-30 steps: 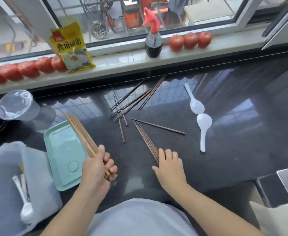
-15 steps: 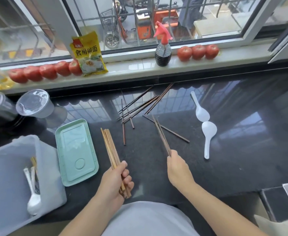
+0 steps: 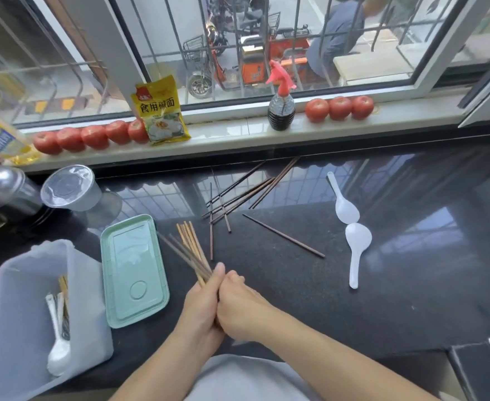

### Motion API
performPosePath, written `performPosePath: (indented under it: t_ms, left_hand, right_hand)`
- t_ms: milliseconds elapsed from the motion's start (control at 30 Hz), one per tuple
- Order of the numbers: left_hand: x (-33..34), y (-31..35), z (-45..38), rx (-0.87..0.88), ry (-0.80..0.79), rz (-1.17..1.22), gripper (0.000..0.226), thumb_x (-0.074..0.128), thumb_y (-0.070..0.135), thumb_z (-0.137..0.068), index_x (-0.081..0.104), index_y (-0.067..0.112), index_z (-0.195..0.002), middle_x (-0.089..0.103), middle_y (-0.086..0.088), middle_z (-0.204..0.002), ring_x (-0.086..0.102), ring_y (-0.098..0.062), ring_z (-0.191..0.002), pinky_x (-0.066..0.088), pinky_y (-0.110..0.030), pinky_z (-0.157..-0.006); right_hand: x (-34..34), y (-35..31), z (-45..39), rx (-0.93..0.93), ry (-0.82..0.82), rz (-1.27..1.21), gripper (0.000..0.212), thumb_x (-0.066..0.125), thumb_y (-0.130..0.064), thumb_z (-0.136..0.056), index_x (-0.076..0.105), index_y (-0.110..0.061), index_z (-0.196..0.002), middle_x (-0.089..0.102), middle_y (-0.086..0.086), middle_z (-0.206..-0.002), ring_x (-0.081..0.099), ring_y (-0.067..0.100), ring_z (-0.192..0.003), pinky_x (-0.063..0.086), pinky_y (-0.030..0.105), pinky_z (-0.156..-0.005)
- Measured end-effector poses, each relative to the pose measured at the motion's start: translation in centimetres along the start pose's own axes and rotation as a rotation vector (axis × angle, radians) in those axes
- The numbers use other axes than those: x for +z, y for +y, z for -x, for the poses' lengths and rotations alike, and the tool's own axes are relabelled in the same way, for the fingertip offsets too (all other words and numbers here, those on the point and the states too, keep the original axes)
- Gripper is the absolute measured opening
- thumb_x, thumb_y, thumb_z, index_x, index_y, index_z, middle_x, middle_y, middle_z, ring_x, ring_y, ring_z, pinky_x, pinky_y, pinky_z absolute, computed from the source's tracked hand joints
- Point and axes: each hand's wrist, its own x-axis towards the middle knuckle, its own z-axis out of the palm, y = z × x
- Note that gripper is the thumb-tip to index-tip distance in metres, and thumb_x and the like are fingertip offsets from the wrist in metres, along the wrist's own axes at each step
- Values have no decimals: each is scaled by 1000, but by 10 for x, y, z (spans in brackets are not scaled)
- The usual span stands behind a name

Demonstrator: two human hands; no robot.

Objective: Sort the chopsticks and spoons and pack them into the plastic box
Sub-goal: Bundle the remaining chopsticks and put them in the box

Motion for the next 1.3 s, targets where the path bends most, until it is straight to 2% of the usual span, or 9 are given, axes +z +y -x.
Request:
performPosePath:
  t_ms: [133, 300, 400, 533, 667, 767, 967, 1133, 1300]
  left_hand:
    - [-21, 27, -13, 57, 255, 119, 11, 51, 12, -106, 54, 3, -100, 62, -12, -79, 71, -21, -52, 58, -34, -45]
    - [-58, 56, -14, 58, 288, 43, 22, 54, 10, -104, 45, 16, -84, 40, 2, -49, 34, -8, -32, 39, -18, -37]
    - [-63, 50, -11, 33, 240, -43, 23, 60, 16, -103, 46, 17, -85, 38, 2, -53, 32, -8, -35, 35, -21, -36]
    - [-57, 48, -20, 46, 207, -76, 27, 68, 26, -99, 48, 15, -83, 44, 0, -60, 36, -9, -40, 34, -23, -36]
    - [-32, 53, -28, 61, 209, -40, 33, 71, 35, -96, 59, 13, -75, 55, -4, -56, 53, -16, -40, 43, -24, -42]
    - [-35, 69, -38, 178, 352, -61, 32, 67, 24, -100, 56, 12, -72, 56, -2, -48, 56, -15, -40, 45, -26, -47]
    - [-67, 97, -51, 151, 424, -20, 21, 65, 24, -101, 51, 18, -86, 49, 2, -58, 48, -15, -56, 41, -31, -58]
    - [-63, 88, -51, 82, 342, 48, 18, 64, 21, -102, 51, 14, -90, 47, -1, -58, 52, -14, -47, 54, -29, -53]
    - [-58, 80, -52, 18, 316, 105, 15, 63, 13, -100, 52, 8, -91, 50, -5, -56, 59, -15, -43, 60, -32, -49]
  right_hand:
    - [-21, 30, -17, -219, -278, -149, 61, 56, -25, -96, 37, -32, -154, 45, -3, -151, 46, 11, -131, 38, 27, -109]
    - [-67, 155, -79, 283, 629, 487, 32, 69, -32, -91, 59, -9, -111, 56, 13, -108, 54, 34, -97, 53, 43, -76]
    - [-61, 179, -77, 323, 473, 578, 29, 79, -15, -80, 53, -13, -93, 52, 7, -89, 56, 27, -80, 53, 37, -60]
    - [-31, 112, -62, 223, 452, 3, 13, 46, -25, -103, 51, -19, -93, 59, 2, -96, 58, 27, -87, 44, 38, -72]
    - [13, -4, -58, -74, 166, -330, 9, 55, -24, -97, 56, -26, -88, 66, -6, -90, 60, 11, -80, 47, 29, -73]
    - [16, -23, -90, -154, 135, -260, 14, 56, -29, -93, 63, -20, -86, 70, 1, -94, 63, 19, -91, 48, 31, -78]
    - [-21, 19, -198, 289, 563, 228, 70, 62, -65, -86, 46, -11, -127, 46, 8, -125, 46, 31, -117, 49, 45, -90]
    - [-2, 25, -208, 208, 652, 435, 18, 67, -11, -87, 52, -14, -96, 54, 8, -97, 58, 28, -88, 51, 37, -62]
    - [4, 50, -172, 129, 378, 606, 27, 76, -5, -77, 56, -14, -94, 58, 7, -87, 66, 20, -70, 51, 29, -51]
